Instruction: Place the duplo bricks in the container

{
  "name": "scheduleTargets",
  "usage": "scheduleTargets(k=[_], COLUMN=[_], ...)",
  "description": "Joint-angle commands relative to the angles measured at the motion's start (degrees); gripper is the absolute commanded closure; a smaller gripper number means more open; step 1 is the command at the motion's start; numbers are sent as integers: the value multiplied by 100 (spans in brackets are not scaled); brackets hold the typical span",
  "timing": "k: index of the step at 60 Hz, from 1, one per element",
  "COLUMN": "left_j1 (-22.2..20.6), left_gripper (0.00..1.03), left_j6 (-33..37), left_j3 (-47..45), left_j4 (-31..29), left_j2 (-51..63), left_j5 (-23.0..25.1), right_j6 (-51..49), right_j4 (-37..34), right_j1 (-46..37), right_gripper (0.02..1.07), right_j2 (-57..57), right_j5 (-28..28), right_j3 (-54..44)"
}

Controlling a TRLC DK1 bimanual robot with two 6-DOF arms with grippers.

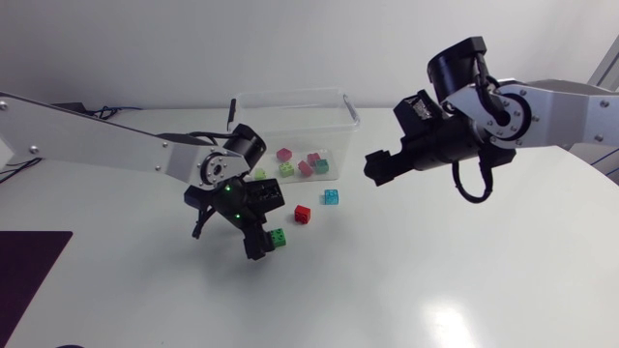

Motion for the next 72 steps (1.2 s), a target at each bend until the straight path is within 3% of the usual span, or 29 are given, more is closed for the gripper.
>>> scheduleTargets(k=[1,24,29,32,48,60,72], left_j1=[-27,-80,-80,-88,-71,158,465], left_gripper=[17,19,44,70,77,77,76], left_j6=[173,147,129,120,217,208,191], left_j3=[115,501,554,589,466,519,1213], left_j4=[-49,154,206,224,-49,-251,-734], left_j2=[238,731,836,906,687,-254,-1018], left_j5=[81,142,168,168,160,160,160], right_j6=[-106,-282,-326,-387,-449,35,281], right_j4=[91,266,293,328,688,583,310], right_j1=[-75,-13,57,110,444,681,971], right_gripper=[7,7,7,7,7,7,7], right_j2=[-83,-276,-311,-347,-259,269,910], right_j5=[-59,-191,-191,-200,-173,64,591], right_j3=[-195,-722,-810,-880,-1100,-696,-159])
